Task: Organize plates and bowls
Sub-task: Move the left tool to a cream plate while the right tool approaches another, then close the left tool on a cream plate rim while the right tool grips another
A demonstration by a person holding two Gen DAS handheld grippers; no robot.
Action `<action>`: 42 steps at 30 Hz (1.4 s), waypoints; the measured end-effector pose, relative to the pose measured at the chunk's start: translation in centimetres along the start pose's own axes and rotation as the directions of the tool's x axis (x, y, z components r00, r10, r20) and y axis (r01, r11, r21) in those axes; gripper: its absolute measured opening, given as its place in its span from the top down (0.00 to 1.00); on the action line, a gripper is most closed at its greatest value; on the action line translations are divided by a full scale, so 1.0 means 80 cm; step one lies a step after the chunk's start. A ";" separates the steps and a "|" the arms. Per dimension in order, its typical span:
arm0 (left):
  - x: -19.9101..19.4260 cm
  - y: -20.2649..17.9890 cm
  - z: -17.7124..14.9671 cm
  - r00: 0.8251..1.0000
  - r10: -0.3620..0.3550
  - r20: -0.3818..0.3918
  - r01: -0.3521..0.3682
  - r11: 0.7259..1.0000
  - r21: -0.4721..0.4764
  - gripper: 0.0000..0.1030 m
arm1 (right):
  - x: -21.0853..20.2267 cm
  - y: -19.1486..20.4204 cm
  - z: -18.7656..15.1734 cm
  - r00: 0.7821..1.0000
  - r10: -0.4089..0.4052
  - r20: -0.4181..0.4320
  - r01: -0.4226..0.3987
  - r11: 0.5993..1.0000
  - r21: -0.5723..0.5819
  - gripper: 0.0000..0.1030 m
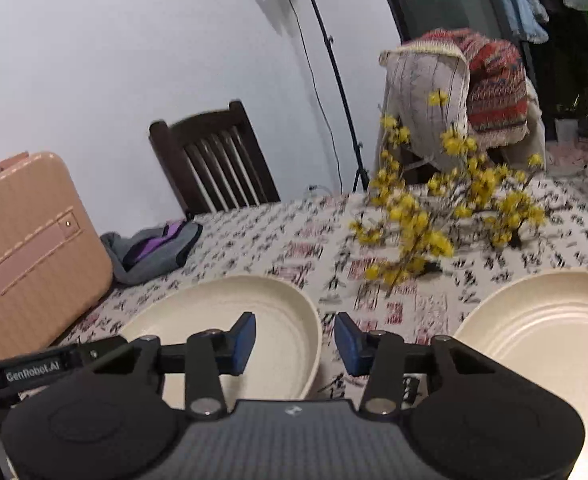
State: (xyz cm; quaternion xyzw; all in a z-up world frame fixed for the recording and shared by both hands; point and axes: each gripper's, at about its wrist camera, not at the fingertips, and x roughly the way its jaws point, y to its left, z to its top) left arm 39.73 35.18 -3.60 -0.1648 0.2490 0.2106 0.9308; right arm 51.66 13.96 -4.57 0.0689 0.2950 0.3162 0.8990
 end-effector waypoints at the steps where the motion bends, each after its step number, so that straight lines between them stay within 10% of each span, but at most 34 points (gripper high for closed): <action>1: 0.000 0.000 0.000 1.000 -0.003 -0.002 0.003 1.000 0.002 0.15 | 0.002 -0.001 -0.001 1.000 -0.005 -0.010 0.005 1.000 0.002 0.58; 22: 0.013 -0.001 -0.004 0.996 -0.047 -0.071 0.048 0.999 0.009 0.72 | 0.014 0.004 -0.015 0.997 -0.037 -0.062 0.034 0.998 -0.060 0.88; 42: 0.012 -0.008 -0.006 0.998 -0.025 -0.052 0.028 0.998 0.053 0.72 | 0.008 0.013 -0.016 0.998 -0.061 -0.031 0.057 0.993 -0.098 0.88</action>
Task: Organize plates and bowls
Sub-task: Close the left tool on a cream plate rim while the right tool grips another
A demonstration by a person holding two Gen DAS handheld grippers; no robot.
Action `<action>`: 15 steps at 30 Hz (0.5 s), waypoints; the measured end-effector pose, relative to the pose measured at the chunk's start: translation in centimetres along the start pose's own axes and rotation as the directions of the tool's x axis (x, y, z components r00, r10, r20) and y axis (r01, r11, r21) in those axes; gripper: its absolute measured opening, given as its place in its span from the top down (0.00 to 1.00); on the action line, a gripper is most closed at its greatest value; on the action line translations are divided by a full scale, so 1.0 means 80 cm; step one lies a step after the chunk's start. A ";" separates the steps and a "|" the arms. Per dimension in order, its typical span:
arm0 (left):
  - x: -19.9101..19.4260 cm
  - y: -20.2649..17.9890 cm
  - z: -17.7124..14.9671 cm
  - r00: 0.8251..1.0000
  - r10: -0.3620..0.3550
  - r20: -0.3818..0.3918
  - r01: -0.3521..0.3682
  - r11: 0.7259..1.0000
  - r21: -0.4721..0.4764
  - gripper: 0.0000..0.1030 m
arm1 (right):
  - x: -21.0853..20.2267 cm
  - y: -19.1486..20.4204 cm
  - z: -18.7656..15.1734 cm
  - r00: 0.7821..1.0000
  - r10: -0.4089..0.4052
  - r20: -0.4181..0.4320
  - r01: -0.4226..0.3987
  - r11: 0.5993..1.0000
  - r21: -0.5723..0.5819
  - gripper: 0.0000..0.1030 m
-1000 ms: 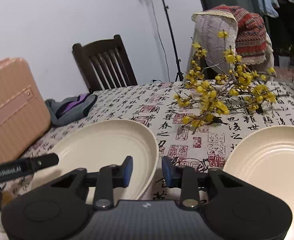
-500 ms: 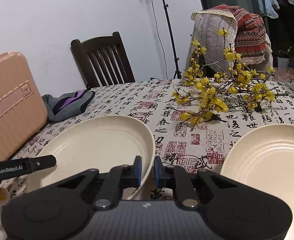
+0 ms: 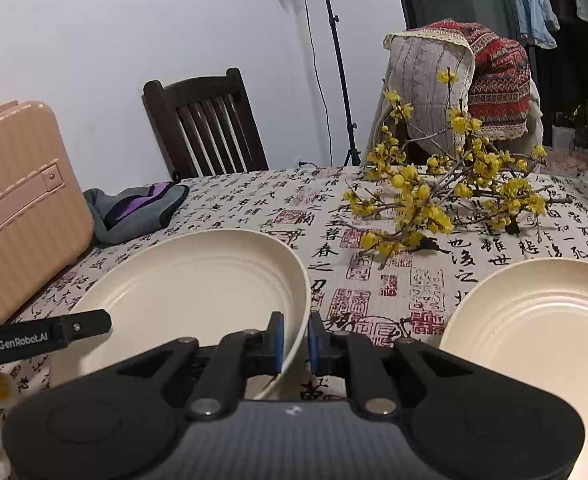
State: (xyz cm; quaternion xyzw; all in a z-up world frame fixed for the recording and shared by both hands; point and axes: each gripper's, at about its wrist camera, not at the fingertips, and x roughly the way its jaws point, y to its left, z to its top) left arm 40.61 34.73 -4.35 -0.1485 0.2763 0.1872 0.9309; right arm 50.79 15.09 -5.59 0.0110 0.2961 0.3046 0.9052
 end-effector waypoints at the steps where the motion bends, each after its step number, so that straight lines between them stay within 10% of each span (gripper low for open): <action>1: -0.001 0.000 0.000 1.000 0.001 0.001 -0.001 1.000 0.001 0.72 | -0.001 0.001 0.000 1.000 -0.001 0.003 0.001 1.000 -0.003 0.88; 15: -0.009 -0.008 -0.001 0.999 0.007 0.036 -0.009 0.999 0.036 0.72 | -0.010 0.004 0.000 0.999 -0.015 0.045 0.016 1.000 -0.016 0.88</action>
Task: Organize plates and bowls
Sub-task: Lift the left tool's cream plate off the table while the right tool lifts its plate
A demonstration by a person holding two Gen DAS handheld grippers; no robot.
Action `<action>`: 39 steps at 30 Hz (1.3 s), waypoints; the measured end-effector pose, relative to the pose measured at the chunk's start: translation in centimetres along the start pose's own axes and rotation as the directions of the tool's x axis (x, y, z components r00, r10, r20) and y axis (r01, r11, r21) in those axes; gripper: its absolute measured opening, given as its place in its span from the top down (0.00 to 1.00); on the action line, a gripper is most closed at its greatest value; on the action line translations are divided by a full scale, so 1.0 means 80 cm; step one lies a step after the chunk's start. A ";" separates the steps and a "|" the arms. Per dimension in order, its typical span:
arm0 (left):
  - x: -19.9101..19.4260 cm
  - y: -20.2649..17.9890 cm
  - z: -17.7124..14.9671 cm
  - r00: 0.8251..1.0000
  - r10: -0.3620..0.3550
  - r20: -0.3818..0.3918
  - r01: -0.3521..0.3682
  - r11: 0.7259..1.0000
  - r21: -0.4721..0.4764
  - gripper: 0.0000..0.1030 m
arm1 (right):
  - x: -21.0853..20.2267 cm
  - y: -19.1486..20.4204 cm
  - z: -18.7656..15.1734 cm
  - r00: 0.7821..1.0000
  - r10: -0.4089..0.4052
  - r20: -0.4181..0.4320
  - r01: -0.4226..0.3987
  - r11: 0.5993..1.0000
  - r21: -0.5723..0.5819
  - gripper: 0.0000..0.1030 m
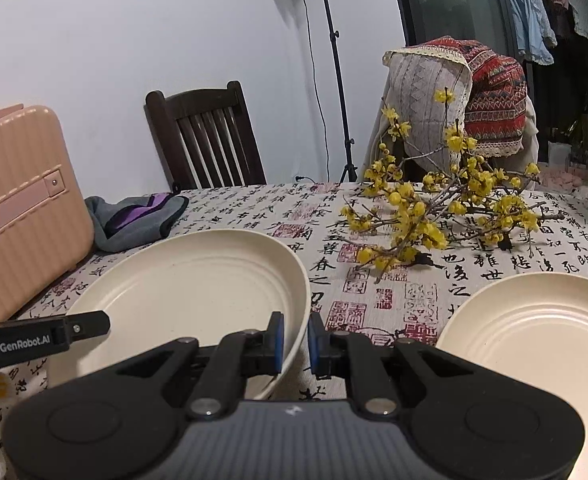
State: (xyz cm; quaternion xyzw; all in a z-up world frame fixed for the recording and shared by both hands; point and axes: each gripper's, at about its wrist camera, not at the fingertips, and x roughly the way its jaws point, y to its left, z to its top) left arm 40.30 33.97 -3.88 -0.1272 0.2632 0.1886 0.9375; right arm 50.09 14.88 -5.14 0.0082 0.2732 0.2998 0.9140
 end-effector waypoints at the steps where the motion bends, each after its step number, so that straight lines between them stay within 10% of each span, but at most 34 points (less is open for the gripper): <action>1: -0.001 0.000 0.000 1.000 0.001 0.003 -0.001 1.000 0.001 0.72 | -0.001 0.000 0.000 1.000 -0.001 0.003 0.001 1.000 -0.002 0.88; 39: -0.030 0.013 0.018 0.994 -0.069 0.081 0.075 0.994 -0.074 0.72 | -0.014 -0.015 0.013 0.997 0.080 0.012 -0.081 0.989 0.120 0.88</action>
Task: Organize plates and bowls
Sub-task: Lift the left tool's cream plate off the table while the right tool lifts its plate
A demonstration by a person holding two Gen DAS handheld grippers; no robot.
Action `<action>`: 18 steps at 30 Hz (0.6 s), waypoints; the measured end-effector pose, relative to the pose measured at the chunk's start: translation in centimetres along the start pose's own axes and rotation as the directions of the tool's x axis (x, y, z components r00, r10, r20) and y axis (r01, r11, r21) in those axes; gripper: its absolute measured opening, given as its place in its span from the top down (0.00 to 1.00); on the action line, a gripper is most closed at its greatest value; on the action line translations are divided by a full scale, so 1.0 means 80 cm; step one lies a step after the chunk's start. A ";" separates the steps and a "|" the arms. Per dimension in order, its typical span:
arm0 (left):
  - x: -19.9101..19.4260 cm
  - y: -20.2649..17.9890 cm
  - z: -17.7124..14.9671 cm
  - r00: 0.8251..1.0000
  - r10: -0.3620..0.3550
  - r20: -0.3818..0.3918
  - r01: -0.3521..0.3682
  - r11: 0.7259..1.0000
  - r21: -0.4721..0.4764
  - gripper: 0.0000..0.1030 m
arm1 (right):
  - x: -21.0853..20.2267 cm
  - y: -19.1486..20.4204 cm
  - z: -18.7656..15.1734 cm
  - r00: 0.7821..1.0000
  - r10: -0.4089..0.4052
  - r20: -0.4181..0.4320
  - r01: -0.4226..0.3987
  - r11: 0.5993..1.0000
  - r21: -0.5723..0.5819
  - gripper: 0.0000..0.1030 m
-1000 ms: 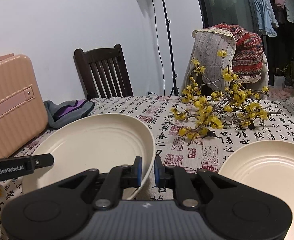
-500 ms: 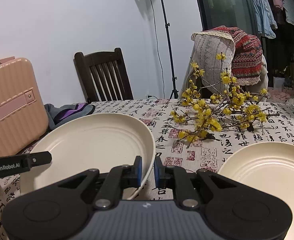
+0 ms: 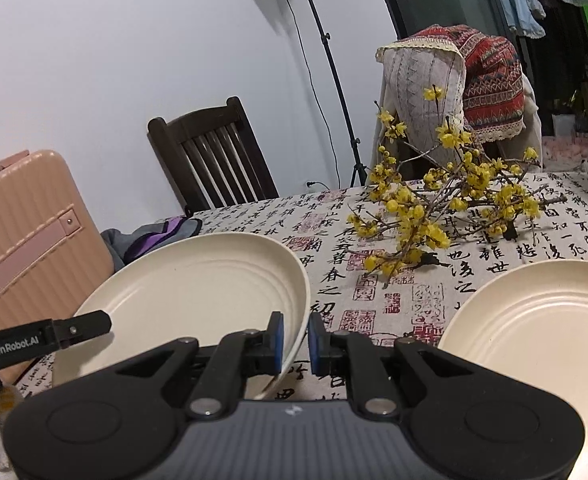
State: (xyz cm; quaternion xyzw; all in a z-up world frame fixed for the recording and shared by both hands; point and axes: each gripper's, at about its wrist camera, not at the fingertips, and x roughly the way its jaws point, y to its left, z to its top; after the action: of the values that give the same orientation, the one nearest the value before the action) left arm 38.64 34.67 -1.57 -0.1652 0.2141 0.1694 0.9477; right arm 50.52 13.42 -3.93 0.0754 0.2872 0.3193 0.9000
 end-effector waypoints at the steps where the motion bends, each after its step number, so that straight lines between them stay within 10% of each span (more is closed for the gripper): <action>1: -0.001 0.000 0.001 1.000 -0.004 0.001 0.004 1.000 -0.004 0.72 | -0.002 0.001 0.001 1.000 0.001 0.001 -0.001 1.000 -0.001 0.88; 18: -0.022 -0.010 0.004 0.999 -0.044 0.029 0.043 0.999 0.006 0.72 | -0.036 0.010 0.008 0.999 -0.036 0.022 0.036 0.999 -0.007 0.88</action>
State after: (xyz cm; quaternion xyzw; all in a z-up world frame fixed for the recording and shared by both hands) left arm 37.55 33.68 -0.29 -0.1647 0.1971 0.1505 0.9547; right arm 48.64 12.31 -1.76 0.0703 0.2774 0.3032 0.9090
